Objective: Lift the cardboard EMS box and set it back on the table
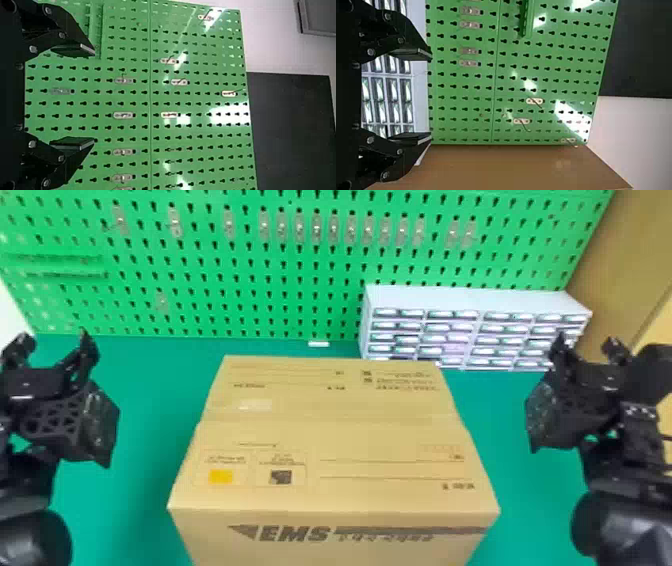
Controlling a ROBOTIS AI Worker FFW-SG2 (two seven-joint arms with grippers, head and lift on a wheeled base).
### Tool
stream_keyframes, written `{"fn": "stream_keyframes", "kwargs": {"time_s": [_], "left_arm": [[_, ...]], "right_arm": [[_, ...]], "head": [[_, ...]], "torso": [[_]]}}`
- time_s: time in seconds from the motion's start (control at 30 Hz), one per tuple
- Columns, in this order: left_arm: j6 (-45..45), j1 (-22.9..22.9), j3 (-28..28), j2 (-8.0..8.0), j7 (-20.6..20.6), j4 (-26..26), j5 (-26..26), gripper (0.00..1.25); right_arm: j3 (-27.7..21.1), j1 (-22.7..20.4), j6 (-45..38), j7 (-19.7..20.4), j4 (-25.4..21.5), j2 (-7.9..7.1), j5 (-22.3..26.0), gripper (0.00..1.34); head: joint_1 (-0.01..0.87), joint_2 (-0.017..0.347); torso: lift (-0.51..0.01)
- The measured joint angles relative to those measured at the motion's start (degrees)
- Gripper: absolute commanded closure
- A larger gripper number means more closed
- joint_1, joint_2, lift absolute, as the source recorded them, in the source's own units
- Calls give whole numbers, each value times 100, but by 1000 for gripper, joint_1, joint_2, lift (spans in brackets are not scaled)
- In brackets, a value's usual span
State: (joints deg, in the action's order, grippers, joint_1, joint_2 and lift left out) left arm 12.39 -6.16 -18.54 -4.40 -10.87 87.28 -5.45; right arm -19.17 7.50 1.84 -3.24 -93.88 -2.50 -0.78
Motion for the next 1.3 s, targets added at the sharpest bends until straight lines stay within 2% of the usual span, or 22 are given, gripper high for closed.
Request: {"fn": "stream_keyframes", "kwargs": {"time_s": [1.3], "left_arm": [[0,-1,28,0,6,0,0,460]], "right_arm": [[-7,-3,33,3,1,111,-129,541]], "head": [[678,-14]], "torso": [[-95]]}}
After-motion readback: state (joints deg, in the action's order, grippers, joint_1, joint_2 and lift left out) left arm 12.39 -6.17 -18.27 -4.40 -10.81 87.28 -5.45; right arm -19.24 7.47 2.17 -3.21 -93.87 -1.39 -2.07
